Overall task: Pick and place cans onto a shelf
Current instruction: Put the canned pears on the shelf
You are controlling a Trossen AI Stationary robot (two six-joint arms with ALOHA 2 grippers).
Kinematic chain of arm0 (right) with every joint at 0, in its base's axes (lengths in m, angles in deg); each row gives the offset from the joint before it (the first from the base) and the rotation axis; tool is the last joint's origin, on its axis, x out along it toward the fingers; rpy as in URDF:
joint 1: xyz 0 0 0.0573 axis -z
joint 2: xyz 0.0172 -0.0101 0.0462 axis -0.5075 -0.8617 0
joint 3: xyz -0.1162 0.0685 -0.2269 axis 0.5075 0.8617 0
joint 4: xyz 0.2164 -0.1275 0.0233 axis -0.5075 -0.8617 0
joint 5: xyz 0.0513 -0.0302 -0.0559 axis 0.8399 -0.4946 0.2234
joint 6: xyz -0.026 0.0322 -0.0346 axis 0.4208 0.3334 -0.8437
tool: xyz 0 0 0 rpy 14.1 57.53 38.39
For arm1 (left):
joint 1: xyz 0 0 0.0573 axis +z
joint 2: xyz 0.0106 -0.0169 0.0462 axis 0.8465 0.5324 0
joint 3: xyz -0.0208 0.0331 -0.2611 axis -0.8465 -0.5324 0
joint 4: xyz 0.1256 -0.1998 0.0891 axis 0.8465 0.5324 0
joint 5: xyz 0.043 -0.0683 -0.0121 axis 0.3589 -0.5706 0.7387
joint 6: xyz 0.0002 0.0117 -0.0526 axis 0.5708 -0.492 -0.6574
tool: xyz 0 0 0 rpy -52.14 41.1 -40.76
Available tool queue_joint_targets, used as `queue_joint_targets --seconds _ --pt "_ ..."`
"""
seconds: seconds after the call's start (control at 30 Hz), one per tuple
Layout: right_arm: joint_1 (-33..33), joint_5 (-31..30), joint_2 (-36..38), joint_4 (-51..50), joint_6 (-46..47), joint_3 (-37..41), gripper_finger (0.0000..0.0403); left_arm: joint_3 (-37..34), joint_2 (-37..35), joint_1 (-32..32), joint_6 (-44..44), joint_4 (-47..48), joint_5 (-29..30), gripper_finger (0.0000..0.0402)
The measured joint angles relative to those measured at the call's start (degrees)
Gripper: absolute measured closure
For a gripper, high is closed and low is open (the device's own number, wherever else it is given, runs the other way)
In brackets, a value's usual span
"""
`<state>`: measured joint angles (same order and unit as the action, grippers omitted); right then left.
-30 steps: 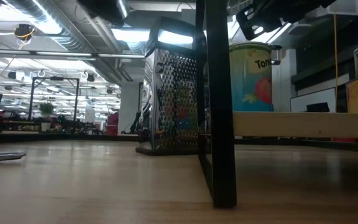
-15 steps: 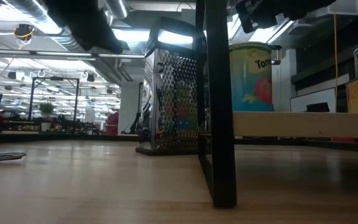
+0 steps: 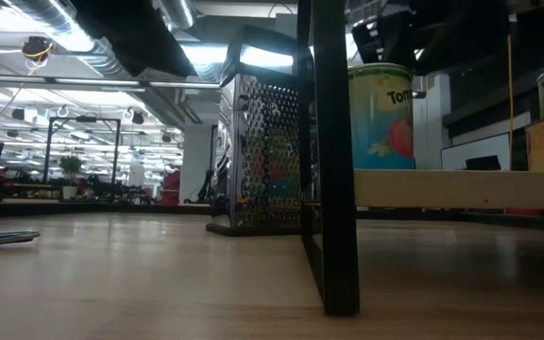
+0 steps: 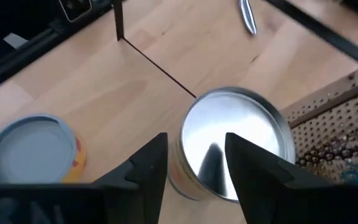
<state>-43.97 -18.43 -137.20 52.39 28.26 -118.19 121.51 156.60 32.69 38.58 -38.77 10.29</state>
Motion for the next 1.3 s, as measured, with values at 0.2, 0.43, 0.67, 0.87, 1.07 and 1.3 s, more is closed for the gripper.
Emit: queue_joint_targets --seconds 0.2,0.43,0.67,0.87,1.07,1.3 --pt "0.0 -0.1 -1.2 -0.1 0.0 0.0 0.0240 0.0 0.0 0.0 0.0 0.0 0.0 0.0347" --pt "0.0 -0.1 -1.5 -0.7 0.2 -0.1 0.0290 0.0 0.0 0.0 0.0 0.1 0.0 0.0347" --pt "0.0 1.5 -1.5 -0.6 0.5 -0.1 0.0365 0.0 0.0 0.0 0.1 0.1 0.0 0.0347" --pt "0.0 3.1 -1.6 0.0 5.2 -0.1 0.0394 0.0 0.0 0.0 0.1 0.1 0.0 0.0347" --pt "0.0 3.0 -1.7 1.6 11.4 0.0 0.0394 0.0 0.0 0.0 0.1 0.1 0.0 0.0347" --pt "0.0 3.0 -1.7 2.9 18.8 0.1 0.0390 0.0 0.0 -0.1 1.6 0.1 -0.1 0.0347"
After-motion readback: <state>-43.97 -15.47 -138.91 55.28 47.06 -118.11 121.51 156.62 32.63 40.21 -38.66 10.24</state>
